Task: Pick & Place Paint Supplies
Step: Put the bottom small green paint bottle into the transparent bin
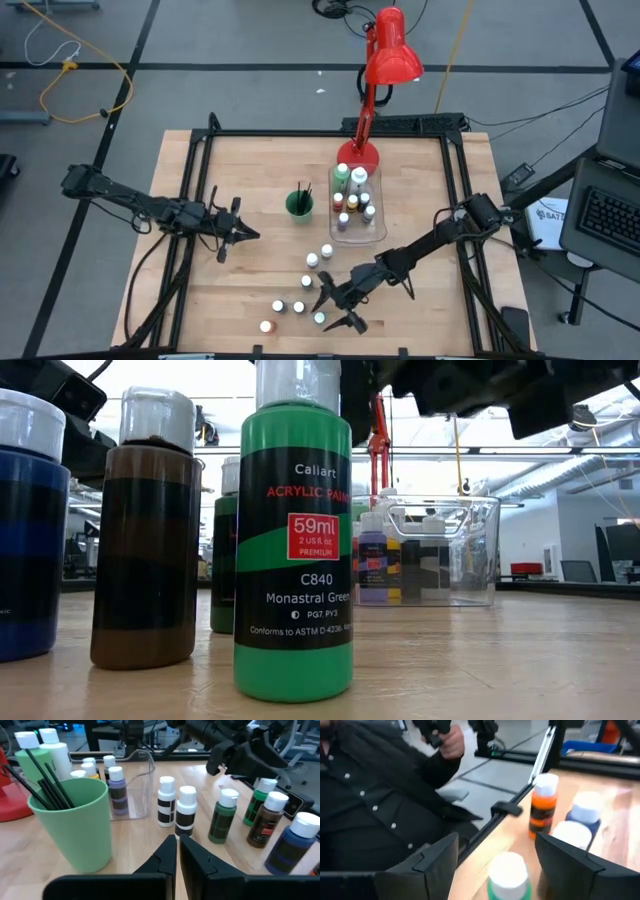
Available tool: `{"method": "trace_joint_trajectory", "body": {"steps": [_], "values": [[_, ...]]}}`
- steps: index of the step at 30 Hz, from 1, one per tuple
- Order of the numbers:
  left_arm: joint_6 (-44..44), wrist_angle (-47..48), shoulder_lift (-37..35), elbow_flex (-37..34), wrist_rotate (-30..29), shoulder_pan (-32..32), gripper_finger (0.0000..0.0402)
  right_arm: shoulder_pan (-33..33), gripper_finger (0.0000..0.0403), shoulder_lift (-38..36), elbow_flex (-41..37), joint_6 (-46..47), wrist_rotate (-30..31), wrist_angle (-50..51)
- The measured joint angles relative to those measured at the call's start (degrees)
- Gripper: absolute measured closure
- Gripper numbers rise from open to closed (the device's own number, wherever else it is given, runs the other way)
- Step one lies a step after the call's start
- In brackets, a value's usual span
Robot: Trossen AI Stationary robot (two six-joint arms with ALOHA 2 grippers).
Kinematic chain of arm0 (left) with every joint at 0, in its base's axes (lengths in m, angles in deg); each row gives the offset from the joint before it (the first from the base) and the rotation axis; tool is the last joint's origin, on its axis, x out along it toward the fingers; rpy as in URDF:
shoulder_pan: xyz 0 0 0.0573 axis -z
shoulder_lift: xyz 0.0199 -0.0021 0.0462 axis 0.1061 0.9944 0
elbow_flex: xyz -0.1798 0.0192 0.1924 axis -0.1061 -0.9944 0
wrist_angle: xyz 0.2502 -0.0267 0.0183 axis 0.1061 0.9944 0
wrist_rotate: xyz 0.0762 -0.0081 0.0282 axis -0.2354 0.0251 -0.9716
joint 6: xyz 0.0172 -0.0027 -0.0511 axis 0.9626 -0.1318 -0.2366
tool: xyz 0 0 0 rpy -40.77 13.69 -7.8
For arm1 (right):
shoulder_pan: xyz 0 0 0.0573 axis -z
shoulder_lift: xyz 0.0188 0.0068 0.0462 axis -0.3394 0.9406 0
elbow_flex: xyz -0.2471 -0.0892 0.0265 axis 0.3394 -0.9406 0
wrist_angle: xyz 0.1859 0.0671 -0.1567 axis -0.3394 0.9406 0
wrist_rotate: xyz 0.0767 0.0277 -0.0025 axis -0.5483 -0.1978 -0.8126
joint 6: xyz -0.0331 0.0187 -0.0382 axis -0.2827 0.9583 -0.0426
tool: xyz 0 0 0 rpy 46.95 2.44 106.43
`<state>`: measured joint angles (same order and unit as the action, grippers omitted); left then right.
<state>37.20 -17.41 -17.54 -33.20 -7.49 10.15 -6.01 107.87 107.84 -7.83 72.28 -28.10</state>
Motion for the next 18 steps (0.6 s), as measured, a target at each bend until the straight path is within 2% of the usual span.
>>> {"method": "trace_joint_trajectory", "body": {"steps": [14,18], "values": [[0.4,0.2,0.0,0.0,0.4,0.0,0.0378,-0.4,0.0144,0.0,-0.1,-2.3,0.3,4.6],[0.4,0.2,0.0,0.0,0.4,0.0,0.0378,-0.7,0.0144,0.8,-0.1,-2.9,3.1,3.2]]}}
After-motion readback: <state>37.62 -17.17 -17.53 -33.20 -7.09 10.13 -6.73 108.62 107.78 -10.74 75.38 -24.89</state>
